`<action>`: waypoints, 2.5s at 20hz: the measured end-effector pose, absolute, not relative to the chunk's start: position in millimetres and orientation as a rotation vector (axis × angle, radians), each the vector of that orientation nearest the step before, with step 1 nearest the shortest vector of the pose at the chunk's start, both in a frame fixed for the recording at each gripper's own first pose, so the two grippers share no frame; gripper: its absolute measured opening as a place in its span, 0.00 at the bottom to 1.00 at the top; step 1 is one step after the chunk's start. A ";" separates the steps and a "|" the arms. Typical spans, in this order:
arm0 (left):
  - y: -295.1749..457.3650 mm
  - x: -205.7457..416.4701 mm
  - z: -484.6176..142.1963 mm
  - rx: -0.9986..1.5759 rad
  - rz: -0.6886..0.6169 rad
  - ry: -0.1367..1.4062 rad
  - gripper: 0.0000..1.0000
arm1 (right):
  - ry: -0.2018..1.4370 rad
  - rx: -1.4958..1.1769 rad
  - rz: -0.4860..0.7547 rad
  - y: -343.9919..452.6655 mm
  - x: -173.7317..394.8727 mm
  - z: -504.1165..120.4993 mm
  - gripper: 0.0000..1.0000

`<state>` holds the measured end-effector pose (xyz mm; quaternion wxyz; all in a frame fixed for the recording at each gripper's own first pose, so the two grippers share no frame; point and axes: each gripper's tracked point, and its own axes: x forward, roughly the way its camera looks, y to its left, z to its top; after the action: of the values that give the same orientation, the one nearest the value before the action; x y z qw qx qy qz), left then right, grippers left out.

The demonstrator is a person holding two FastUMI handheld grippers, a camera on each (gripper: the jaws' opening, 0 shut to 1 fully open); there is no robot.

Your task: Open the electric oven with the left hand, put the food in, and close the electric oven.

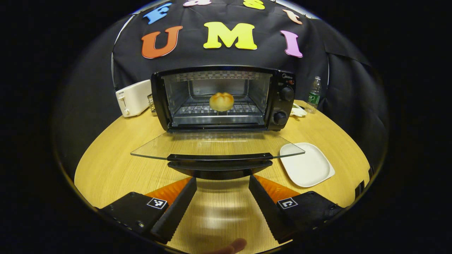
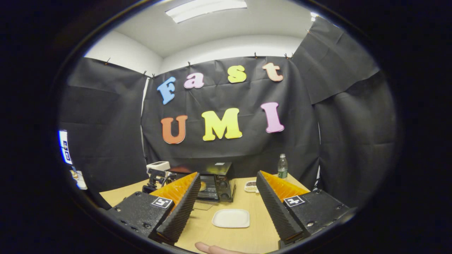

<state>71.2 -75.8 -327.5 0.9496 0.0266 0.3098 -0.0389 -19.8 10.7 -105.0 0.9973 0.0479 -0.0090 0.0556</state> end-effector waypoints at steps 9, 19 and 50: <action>-56.3 113.8 -301.3 0.044 -0.040 0.564 0.97 | -0.014 0.089 0.102 8.5 -16.4 -108.4 0.96; -54.1 168.1 -265.2 0.104 -0.043 0.478 1.00 | 0.020 0.107 0.069 -10.8 -0.8 -122.3 0.96; -36.2 -33.8 -62.0 0.026 -0.055 0.023 0.97 | 0.066 0.096 0.019 -0.1 -28.2 -113.4 0.95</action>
<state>-33.8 -36.2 -62.0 0.9995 0.0129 0.0114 -0.0274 -28.2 -0.1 -113.4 0.9983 0.0481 0.0328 0.0097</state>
